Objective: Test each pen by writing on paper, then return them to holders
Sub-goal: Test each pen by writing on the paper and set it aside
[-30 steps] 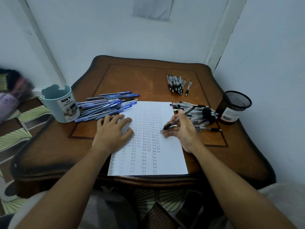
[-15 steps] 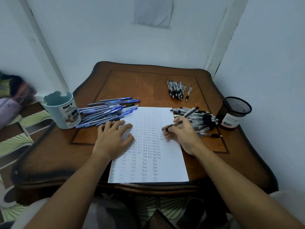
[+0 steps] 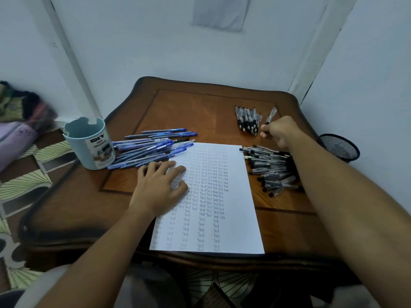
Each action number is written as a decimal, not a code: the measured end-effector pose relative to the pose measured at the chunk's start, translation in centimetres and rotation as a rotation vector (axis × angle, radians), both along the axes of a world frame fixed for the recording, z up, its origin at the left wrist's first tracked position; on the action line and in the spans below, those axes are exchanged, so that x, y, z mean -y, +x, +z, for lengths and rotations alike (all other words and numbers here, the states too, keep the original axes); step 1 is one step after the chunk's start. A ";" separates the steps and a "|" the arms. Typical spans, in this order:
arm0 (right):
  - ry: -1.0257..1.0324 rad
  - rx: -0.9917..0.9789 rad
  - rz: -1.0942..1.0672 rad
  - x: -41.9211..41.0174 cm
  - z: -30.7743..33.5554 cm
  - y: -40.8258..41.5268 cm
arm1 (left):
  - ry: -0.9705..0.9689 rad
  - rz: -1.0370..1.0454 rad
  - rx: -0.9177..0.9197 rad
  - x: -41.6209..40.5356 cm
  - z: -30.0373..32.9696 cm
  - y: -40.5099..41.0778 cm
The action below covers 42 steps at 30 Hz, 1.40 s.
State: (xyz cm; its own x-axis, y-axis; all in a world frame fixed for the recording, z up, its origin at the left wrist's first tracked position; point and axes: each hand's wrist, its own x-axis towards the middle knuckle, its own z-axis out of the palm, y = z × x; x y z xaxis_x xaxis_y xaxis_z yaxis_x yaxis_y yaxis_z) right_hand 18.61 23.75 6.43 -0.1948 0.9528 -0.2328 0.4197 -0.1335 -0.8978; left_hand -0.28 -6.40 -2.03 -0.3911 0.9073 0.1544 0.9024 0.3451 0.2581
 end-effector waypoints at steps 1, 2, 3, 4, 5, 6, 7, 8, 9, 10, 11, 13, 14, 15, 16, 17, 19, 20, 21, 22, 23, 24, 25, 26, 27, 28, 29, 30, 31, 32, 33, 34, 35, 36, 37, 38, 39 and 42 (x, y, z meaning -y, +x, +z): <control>0.031 0.053 -0.016 -0.6 -0.4 -0.1 | 0.006 0.000 0.003 0.0 0.0 0.1; 0.055 0.099 -0.026 -1.0 -0.8 -0.2 | 0.010 0.000 0.004 0.0 0.0 0.1; 0.077 0.136 -0.034 -1.4 -1.1 -0.4 | 0.013 -0.001 0.006 0.0 0.0 0.1; 0.097 0.162 -0.035 -1.7 -1.3 -0.6 | 0.012 -0.002 0.008 -0.1 0.0 0.1; 0.121 0.191 -0.032 -1.9 -1.5 -0.9 | 0.010 -0.004 0.011 -0.1 0.0 0.1; 0.145 0.224 -0.026 -1.9 -1.6 -1.1 | 0.006 -0.006 0.012 -0.1 0.0 0.1; 0.164 0.258 -0.018 -2.0 -1.8 -1.3 | 0.002 -0.008 0.011 -0.1 -0.1 0.1; 0.181 0.291 -0.011 -2.1 -1.9 -1.6 | 0.000 -0.010 0.011 -0.1 -0.1 0.0; 0.195 0.320 -0.006 -2.2 -2.0 -1.8 | -0.003 -0.011 0.011 -0.1 -0.1 -0.1; 0.211 0.351 -0.002 -2.3 -2.1 -2.0 | -0.006 -0.012 0.010 -0.1 -0.1 -0.2; 0.231 0.389 0.000 -2.3 -2.2 -2.1 | -0.009 -0.012 0.009 -0.1 -0.1 -0.2; 0.277 0.486 0.011 -2.4 -2.4 -2.3 | -0.011 -0.011 0.008 -0.1 -0.1 -0.3; 0.301 0.535 0.026 -2.4 -2.5 -2.3 | -0.011 -0.010 0.009 -0.1 -0.1 -0.2; 0.320 0.576 0.047 -2.2 -2.5 -2.3 | -0.012 -0.009 0.010 -0.1 -0.1 -0.2; 0.334 0.604 0.068 -2.0 -2.5 -2.3 | -0.010 -0.008 0.008 0.0 -0.1 -0.1; 0.339 0.620 0.086 -1.8 -2.5 -2.3 | -0.009 -0.007 0.005 0.0 -0.1 -0.1; 0.346 0.628 0.111 -1.6 -2.3 -2.1 | -0.011 -0.004 0.002 0.0 0.0 -0.2; 0.349 0.620 0.124 -1.5 -2.2 -2.0 | -0.015 -0.002 0.000 0.0 0.0 -0.3; 0.353 0.611 0.148 -1.2 -1.8 -1.9 | -0.018 0.000 -0.005 0.0 -0.1 -0.3; 0.355 0.605 0.192 -0.9 -1.6 -1.7 | -0.019 0.000 -0.009 0.0 -0.1 -0.3; 0.357 0.601 0.259 -0.5 -1.2 -1.3 | -0.019 -0.001 -0.013 0.0 -0.1 -0.3; 0.364 0.607 0.341 0.0 -0.9 -0.9 | -0.019 -0.001 -0.015 0.0 -0.1 -0.3; 0.367 0.628 0.429 0.6 -0.4 -0.4 | -0.018 -0.002 -0.016 0.0 -0.1 -0.3; 0.371 0.658 0.512 1.2 0.0 0.0 | -0.020 -0.002 -0.016 0.0 -0.1 -0.3; 0.375 0.693 0.584 1.7 0.5 0.5 | -0.023 -0.001 -0.016 0.0 -0.1 -0.3; 0.373 0.723 0.643 2.1 0.9 0.8 | -0.026 0.000 -0.016 0.0 -0.1 -0.3; 0.364 0.745 0.684 2.5 1.2 1.2 | -0.024 0.003 -0.018 0.0 0.0 -0.2; 0.353 0.761 0.712 2.9 1.5 1.4 | -0.019 0.007 -0.021 0.0 0.0 -0.2; 0.347 0.775 0.733 3.2 1.7 1.6 | -0.016 0.010 -0.023 0.0 0.0 -0.2; 0.346 0.789 0.746 3.5 1.8 1.9 | -0.016 0.011 -0.023 0.0 0.0 -0.1; 0.348 0.798 0.753 3.7 1.7 2.1 | -0.017 0.010 -0.022 0.0 0.0 -0.1; 0.351 0.806 0.752 4.0 1.6 2.2 | -0.018 0.009 -0.021 0.0 0.0 -0.1; 0.356 0.811 0.746 4.2 1.5 2.3 | -0.019 0.007 -0.022 0.0 0.0 -0.1; 0.367 0.820 0.736 4.4 1.3 2.3 | -0.019 0.007 -0.021 0.0 0.0 -0.1; 0.381 0.831 0.728 4.5 1.2 2.4 | -0.015 0.008 -0.019 0.0 0.0 -0.1; 0.396 0.843 0.722 4.7 1.0 2.4 | -0.010 0.009 -0.018 0.1 0.0 -0.1; 0.411 0.853 0.716 4.8 0.9 2.4 | -0.008 0.010 -0.018 0.1 0.0 -0.1; 0.454 0.863 0.702 5.2 0.6 2.4 | -0.015 0.008 -0.018 0.0 0.0 -0.1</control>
State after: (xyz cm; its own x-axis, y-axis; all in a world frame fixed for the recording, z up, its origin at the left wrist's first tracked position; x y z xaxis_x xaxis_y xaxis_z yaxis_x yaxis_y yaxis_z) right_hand 21.06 18.57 7.04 -0.6494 0.7302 -0.2123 0.7604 0.6208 -0.1907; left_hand -0.35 -6.38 -2.07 -0.3959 0.9063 0.1477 0.9040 0.3564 0.2363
